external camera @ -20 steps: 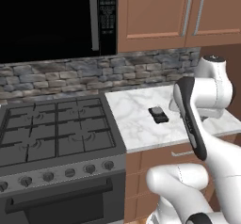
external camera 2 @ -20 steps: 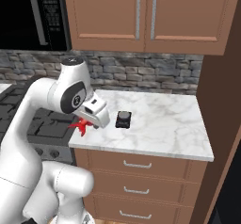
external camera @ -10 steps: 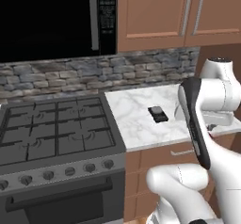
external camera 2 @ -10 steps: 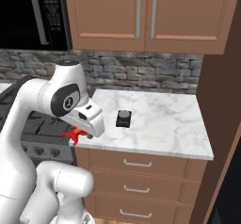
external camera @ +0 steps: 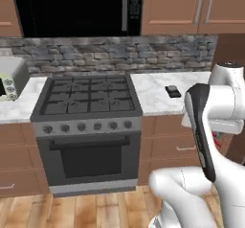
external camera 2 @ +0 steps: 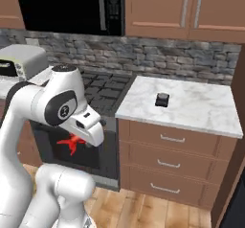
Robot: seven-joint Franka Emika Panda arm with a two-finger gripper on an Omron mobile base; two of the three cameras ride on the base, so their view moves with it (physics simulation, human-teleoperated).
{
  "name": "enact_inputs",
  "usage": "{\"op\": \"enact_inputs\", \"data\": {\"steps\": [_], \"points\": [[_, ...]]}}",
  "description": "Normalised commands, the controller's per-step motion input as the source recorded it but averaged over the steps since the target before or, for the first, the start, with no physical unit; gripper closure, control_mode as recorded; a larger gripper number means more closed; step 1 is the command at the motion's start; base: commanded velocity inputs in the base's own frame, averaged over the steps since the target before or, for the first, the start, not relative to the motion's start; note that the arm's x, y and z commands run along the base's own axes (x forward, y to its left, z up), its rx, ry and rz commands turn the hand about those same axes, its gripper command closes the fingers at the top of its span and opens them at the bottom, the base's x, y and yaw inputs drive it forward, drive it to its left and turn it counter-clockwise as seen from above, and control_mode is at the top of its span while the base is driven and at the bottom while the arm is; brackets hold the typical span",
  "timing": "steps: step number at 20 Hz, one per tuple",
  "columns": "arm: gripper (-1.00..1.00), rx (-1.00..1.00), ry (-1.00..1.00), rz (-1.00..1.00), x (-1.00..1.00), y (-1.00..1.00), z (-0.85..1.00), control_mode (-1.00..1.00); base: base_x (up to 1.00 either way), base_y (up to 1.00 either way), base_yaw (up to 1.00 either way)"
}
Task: Take the fish from the fridge and place it on the digital scale on the counter by the fridge. Wait a few seconds for a reading, then move it to the plate on the dining counter.
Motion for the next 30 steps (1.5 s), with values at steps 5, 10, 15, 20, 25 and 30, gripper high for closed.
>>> {"op": "enact_inputs", "data": {"steps": [5,10,15,20,25,30], "points": [[1.0,0.0,0.0,0.0,0.0,0.0,0.0,1.0,-0.38,0.54,0.89],[1.0,0.0,0.0,0.0,0.0,0.0,0.0,1.0,-0.22,0.62,0.93],[1.0,0.0,0.0,0.0,0.0,0.0,0.0,1.0,-0.14,0.65,0.89],[1.0,0.0,0.0,0.0,0.0,0.0,0.0,1.0,0.63,0.12,0.72],[1.0,0.0,0.0,0.0,0.0,0.0,0.0,1.0,1.0,-0.07,0.54],[1.0,0.0,0.0,0.0,0.0,0.0,0.0,1.0,1.0,-0.33,0.48]]}}
